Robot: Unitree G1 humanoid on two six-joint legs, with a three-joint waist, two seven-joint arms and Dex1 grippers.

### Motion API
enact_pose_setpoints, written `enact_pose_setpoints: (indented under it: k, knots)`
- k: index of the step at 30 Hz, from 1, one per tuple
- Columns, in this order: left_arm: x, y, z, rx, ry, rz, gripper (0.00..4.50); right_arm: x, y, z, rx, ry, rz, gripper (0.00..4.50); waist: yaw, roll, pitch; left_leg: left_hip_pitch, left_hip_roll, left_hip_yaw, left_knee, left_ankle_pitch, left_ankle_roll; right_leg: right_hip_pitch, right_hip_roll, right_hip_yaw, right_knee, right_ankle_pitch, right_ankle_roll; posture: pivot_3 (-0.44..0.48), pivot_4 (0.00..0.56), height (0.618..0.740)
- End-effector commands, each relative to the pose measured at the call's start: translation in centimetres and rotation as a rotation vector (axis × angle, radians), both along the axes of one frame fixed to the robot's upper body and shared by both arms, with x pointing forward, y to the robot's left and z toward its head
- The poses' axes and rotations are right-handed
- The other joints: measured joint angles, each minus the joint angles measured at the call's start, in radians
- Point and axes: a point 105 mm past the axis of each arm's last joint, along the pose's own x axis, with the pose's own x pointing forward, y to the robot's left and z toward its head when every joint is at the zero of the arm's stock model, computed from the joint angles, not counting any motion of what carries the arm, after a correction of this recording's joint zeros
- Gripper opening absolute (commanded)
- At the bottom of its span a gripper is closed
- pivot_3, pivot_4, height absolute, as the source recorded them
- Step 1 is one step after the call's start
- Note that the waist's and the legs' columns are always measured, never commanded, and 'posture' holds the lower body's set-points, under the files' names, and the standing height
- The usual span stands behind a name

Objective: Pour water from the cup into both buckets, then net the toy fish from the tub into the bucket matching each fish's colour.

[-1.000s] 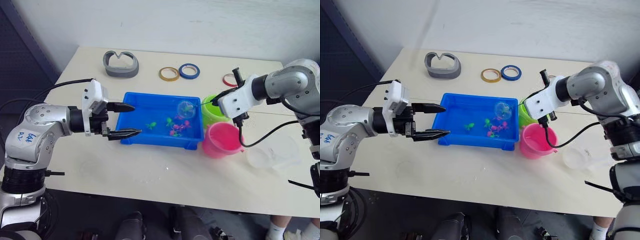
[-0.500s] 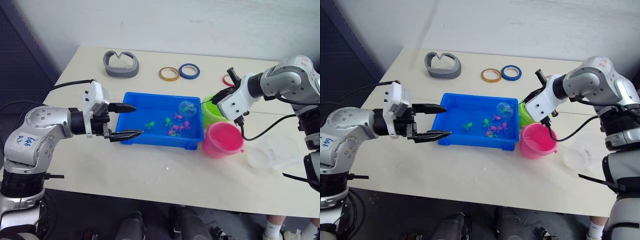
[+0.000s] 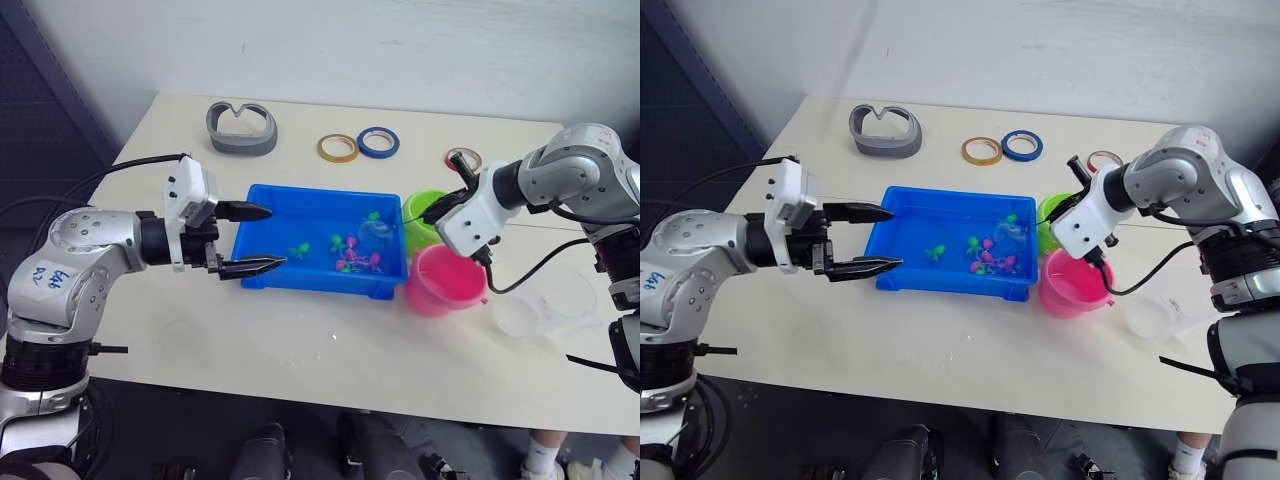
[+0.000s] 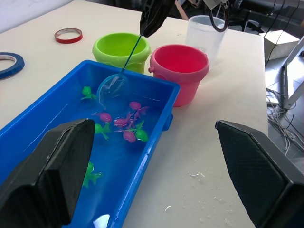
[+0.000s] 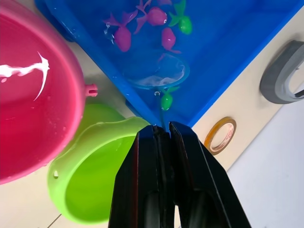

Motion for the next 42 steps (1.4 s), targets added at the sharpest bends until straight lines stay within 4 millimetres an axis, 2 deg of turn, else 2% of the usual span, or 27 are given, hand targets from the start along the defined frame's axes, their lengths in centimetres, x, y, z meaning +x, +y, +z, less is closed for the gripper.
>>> enact_pose_setpoints:
  k: [1, 10, 18, 24, 34, 40, 42]
  knots:
    - [-0.3, -0.2, 0.9, 0.001, -0.049, -0.021, 4.45, -0.9, -0.5, 1.4, 0.1, 0.061, -0.066, 0.0, 0.002, 0.0, 0.0, 0.0, 0.0, 0.0, 0.0, 0.0, 0.0, 0.0, 0.0, 0.0, 0.0, 0.0, 0.0, 0.0, 0.15, 0.74]
    - [-0.4, -0.5, 0.7, 0.005, -0.057, -0.04, 4.45, -2.3, -1.1, 0.7, 0.153, 0.173, -0.165, 0.0, 0.002, 0.0, 0.0, 0.0, 0.0, -0.001, 0.0, 0.0, 0.0, 0.001, 0.0, -0.001, 0.0, 0.0, 0.0, 0.0, 0.15, 0.74]
    - [-1.2, -0.6, -0.3, 0.068, -0.059, -0.104, 4.45, -2.7, -1.1, 0.4, 0.374, 0.429, -0.358, 0.0, 0.003, 0.0, 0.0, 0.0, 0.0, -0.001, 0.0, 0.0, 0.0, 0.001, 0.0, -0.001, 0.001, 0.0, 0.0, 0.0, 0.15, 0.74]
    - [-0.7, -0.6, 0.1, 0.061, -0.075, -0.096, 4.45, -2.9, -1.4, -0.1, 0.494, 0.556, -0.471, 0.0, 0.003, 0.0, 0.0, 0.0, 0.0, -0.001, 0.0, 0.0, 0.0, 0.001, 0.0, -0.001, -0.001, 0.0, 0.0, 0.0, 0.15, 0.74]
    - [0.4, 0.4, -0.2, 0.092, -0.082, -0.062, 4.45, -2.9, -1.2, -0.5, 0.709, 0.711, -0.61, 0.0, 0.003, 0.0, 0.0, 0.0, 0.0, -0.001, 0.0, 0.0, 0.0, 0.0, 0.0, -0.001, 0.0, 0.0, 0.0, 0.0, 0.15, 0.74]
    - [0.5, 0.4, -0.1, 0.093, -0.087, -0.066, 4.45, -2.6, -1.3, -0.8, 0.8, 0.729, -0.67, 0.0, 0.005, 0.0, 0.0, 0.0, 0.0, -0.001, 0.0, 0.0, 0.0, 0.0, 0.0, -0.001, 0.001, 0.0, 0.0, 0.0, 0.15, 0.74]
    - [0.7, 0.4, -0.1, 0.091, -0.084, -0.064, 4.45, -2.4, -1.8, -1.5, 0.837, 0.718, -0.693, 0.0, 0.004, 0.0, 0.0, 0.0, 0.0, -0.001, 0.0, 0.0, 0.0, 0.0, 0.0, -0.001, 0.001, 0.0, 0.0, 0.0, 0.15, 0.74]
